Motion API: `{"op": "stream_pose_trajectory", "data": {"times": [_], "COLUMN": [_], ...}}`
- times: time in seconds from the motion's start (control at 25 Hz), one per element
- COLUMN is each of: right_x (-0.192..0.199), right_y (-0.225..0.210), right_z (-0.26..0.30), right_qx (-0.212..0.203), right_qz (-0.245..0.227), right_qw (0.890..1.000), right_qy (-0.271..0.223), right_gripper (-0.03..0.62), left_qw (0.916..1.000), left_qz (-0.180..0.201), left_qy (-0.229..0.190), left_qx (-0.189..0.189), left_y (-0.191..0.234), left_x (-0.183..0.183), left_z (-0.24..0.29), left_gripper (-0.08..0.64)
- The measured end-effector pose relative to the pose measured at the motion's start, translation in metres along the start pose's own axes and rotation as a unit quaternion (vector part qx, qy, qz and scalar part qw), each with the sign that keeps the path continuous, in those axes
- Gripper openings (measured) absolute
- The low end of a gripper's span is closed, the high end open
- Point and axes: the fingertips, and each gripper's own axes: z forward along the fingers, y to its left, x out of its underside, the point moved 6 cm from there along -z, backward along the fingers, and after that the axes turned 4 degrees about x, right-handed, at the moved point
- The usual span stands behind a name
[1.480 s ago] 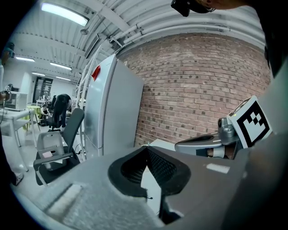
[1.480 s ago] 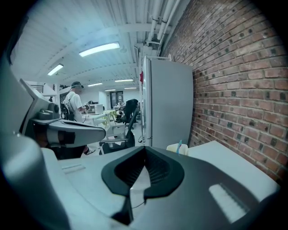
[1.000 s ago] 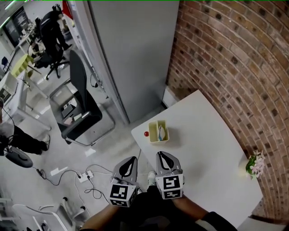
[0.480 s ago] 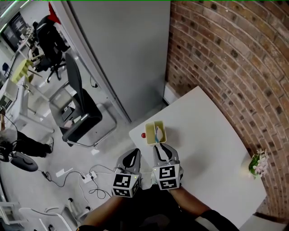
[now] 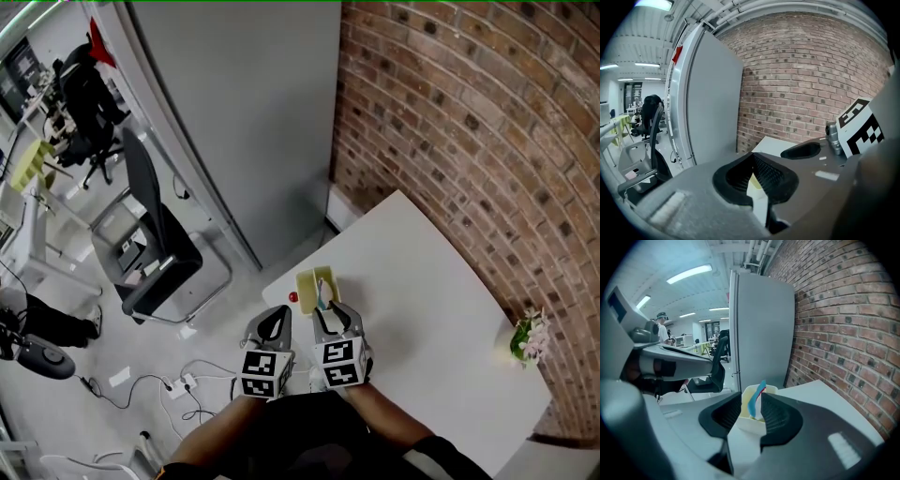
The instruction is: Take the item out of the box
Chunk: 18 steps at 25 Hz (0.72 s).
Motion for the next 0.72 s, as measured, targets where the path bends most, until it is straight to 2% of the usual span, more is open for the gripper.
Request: {"op": "stream_pose_trajectory", "data": {"times": [0.48,0.72], "right_x": [0.014,0.017], "right_y": [0.001,-0.002], "right_z": [0.032,0.041], "right_qx": [0.016,0.021], "right_qz": [-0.001,0.009], "right_qw": [0.999,0.998], "right_qy": [0.052,0.066], "right_gripper": [0.138,0.117], "left_qw": [0.9995,0.9993], "left_qz": [-0.004,-0.01], "left_qy": [0.028,0.033], "left_qx": [0.011,0.016], "left_y": [0.022,0.029], "left_x": [0.014,0.016], "left_z": [0.03,0.036], "left_gripper": [0.005,0.005]}}
